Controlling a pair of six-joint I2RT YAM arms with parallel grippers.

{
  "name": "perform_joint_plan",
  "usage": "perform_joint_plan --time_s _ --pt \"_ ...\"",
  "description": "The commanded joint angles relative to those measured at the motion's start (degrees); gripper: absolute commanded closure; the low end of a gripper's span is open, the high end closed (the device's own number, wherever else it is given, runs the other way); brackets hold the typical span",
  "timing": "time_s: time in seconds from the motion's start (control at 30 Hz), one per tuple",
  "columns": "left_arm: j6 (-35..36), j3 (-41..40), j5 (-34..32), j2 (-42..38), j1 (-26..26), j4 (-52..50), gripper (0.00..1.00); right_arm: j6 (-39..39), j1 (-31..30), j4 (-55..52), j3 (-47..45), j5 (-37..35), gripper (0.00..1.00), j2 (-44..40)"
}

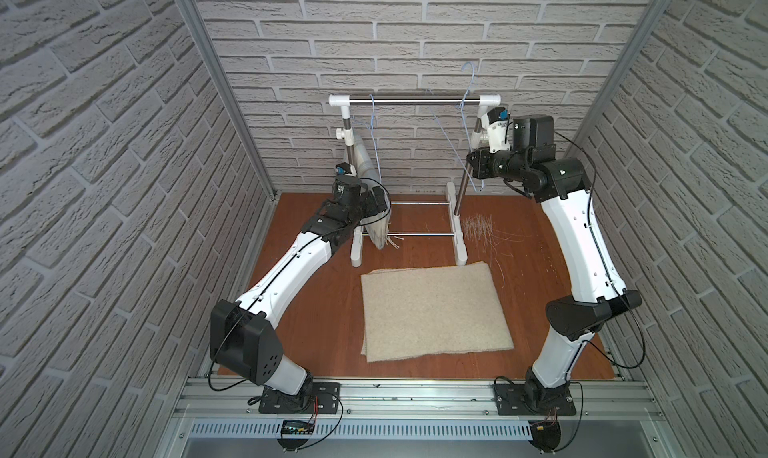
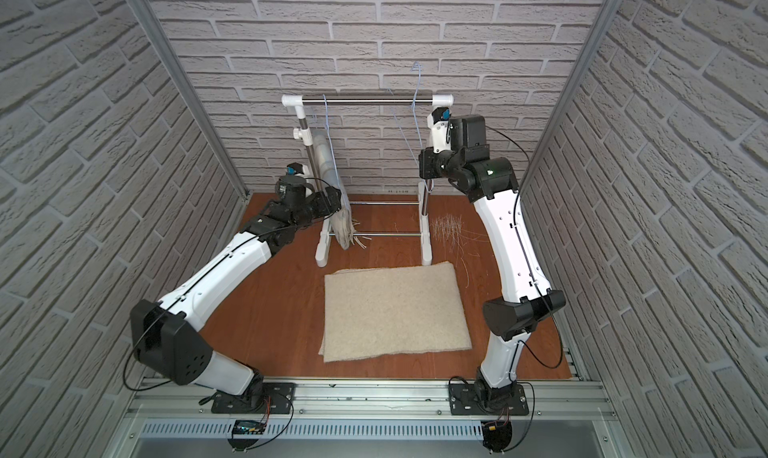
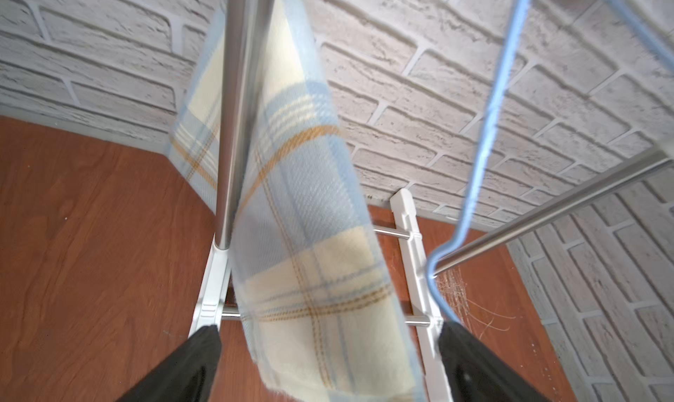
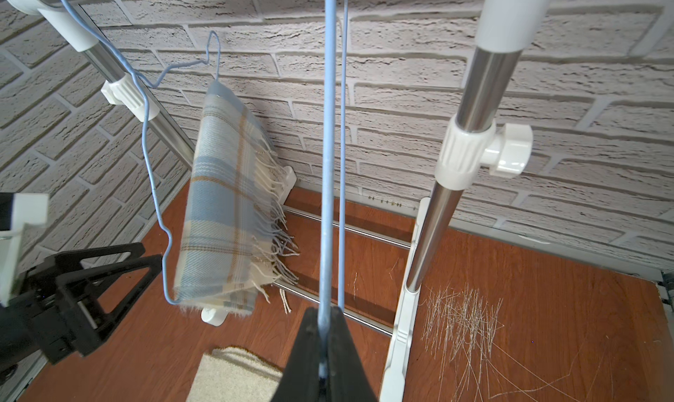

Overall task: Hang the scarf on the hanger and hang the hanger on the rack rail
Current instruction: Adjust the scarf at the hanger.

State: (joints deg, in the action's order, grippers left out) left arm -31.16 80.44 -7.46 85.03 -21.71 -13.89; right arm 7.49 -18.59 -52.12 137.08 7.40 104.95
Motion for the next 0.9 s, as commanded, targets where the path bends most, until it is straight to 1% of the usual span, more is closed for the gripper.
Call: perform_joint_plan --time_s 0.0,0.1,0.17,0.23,0.33,0.47,0.57,0.73,0.87 --pt "0.5 1.2 0.2 -3.7 -0.7 -1.5 0.02 -2.2 0.0 8.7 5.2 -3.1 0.96 -0.2" --pt "1.5 3.4 -0.1 -6.0 -1.7 -3.7 0.02 -2.2 -0.4 7.9 6.2 -3.1 0.96 -0.5" --pt "1.6 4.4 0.0 -7.9 -2.0 -4.6 0.02 -3.6 -1.5 7.7 3.4 -4.7 0.96 -2.4" --pt "1.0 4.7 1.5 -9.1 -2.0 -4.5 0.02 -4.3 -2.3 7.3 1.7 -5.5 0.97 -3.6" --pt "-0.2 6.3 4.7 -9.1 -2.5 -4.4 0.02 -5.2 -4.2 7.3 -3.4 -7.9 0.97 -6.4" --pt "-1.2 8.0 6.4 -7.7 -5.1 -2.9 0.02 -6.7 -7.1 8.3 -12.1 -11.7 0.97 -10.7" --pt "-2.7 9.2 8.1 -6.1 -7.2 -0.8 0.02 -7.0 -9.0 8.9 -16.4 -14.4 0.97 -13.6" --pt "-4.8 12.7 9.4 -2.5 -12.0 3.0 0.02 -8.5 -15.6 9.2 -25.6 -23.6 0.97 -19.4" --pt "-9.9 11.5 9.4 -1.3 -14.2 9.1 0.02 -7.9 -21.7 10.7 -34.3 -31.8 0.97 -25.7"
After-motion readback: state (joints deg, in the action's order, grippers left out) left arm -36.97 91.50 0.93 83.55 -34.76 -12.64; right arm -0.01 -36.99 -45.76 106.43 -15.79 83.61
